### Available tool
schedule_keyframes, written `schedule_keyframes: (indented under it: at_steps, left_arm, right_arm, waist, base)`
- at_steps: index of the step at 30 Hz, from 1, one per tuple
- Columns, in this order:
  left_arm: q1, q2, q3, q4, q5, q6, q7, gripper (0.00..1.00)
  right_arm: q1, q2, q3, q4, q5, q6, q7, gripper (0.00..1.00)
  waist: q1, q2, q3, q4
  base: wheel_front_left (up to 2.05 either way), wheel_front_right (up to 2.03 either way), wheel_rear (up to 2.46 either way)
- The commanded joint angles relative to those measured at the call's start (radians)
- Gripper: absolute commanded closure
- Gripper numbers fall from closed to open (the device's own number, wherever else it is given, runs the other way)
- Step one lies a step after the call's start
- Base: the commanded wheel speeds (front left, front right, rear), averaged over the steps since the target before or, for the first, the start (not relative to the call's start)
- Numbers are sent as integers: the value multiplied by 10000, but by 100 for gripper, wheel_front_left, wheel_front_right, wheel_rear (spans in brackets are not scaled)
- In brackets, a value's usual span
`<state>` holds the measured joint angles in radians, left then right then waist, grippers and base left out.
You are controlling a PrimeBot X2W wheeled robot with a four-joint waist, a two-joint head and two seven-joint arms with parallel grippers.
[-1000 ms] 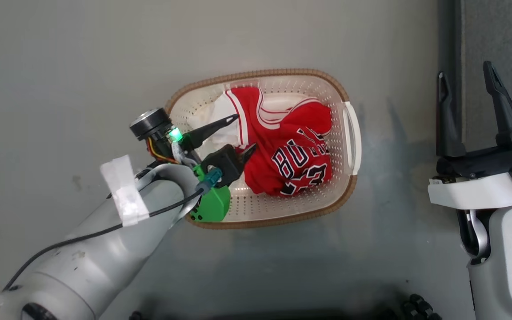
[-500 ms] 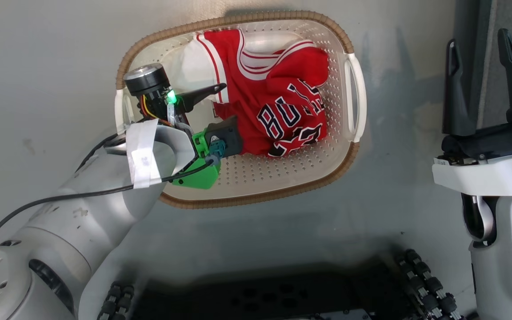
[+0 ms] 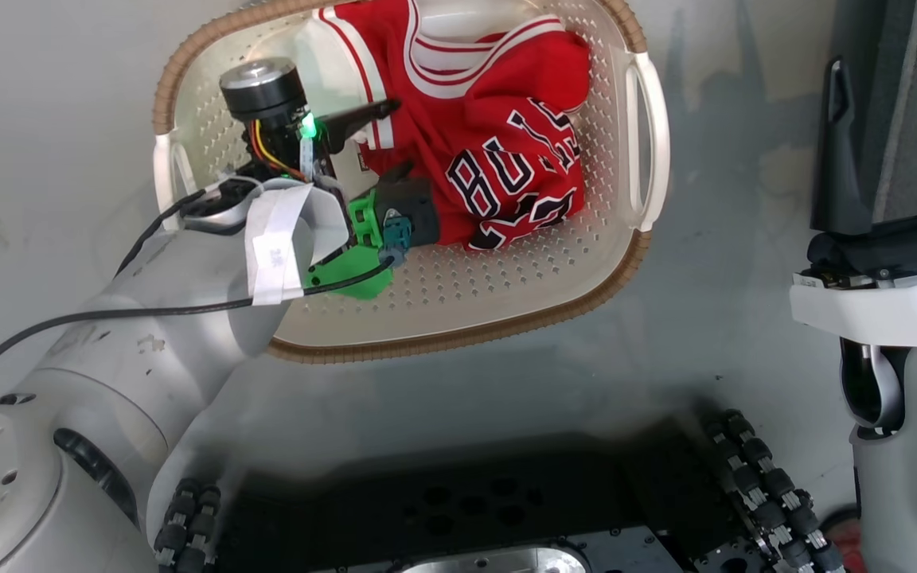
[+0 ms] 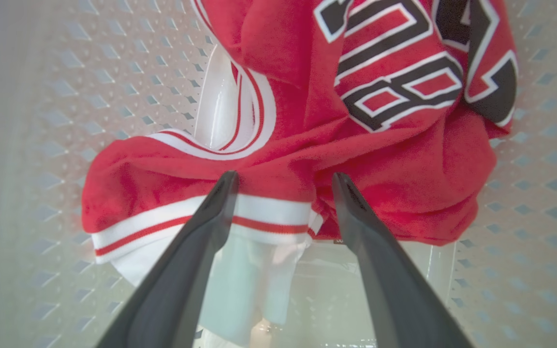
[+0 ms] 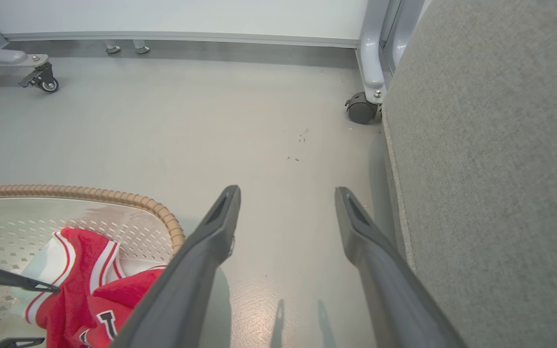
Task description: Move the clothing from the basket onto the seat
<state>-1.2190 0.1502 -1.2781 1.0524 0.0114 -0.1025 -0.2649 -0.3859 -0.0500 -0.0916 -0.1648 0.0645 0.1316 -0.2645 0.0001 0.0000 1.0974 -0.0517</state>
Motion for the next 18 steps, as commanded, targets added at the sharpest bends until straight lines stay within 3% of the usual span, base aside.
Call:
schedule_keyframes:
  at_steps: [1,8,14,15,16,18]
  left_arm:
    - [-206,28,10,-9,34,137,8,0]
    - [-280,24,49,-30,17,627,8,0]
    - [-195,-90,14,130,243,425,9,0]
    - [-190,-99,13,152,279,415,9,11]
    - [-183,-127,8,138,319,376,9,100]
    - [-194,-162,1,191,375,364,9,100]
  right_arm:
    - [53,-14,-60,-48,54,-18,1,0]
    - [375,-13,-126,-112,113,-18,1,0]
    - [551,-13,-162,-162,104,-18,1,0]
    - [576,-13,-165,-167,94,-18,0,0]
    - [599,-13,-174,-176,84,-18,1,0]
    - [617,-14,-207,-194,79,-18,1,0]
  waist:
    - [-1,0,96,-37]
    - [-1,0,157,-81]
    - [-1,0,160,-147]
    - [-1,0,158,-151]
    - [-1,0,158,-156]
    - [-1,0,153,-153]
  base:
    - [0,0,0]
    - [0,0,0]
    - [0,0,0]
    - [0,0,0]
    - [0,0,0]
    - [0,0,0]
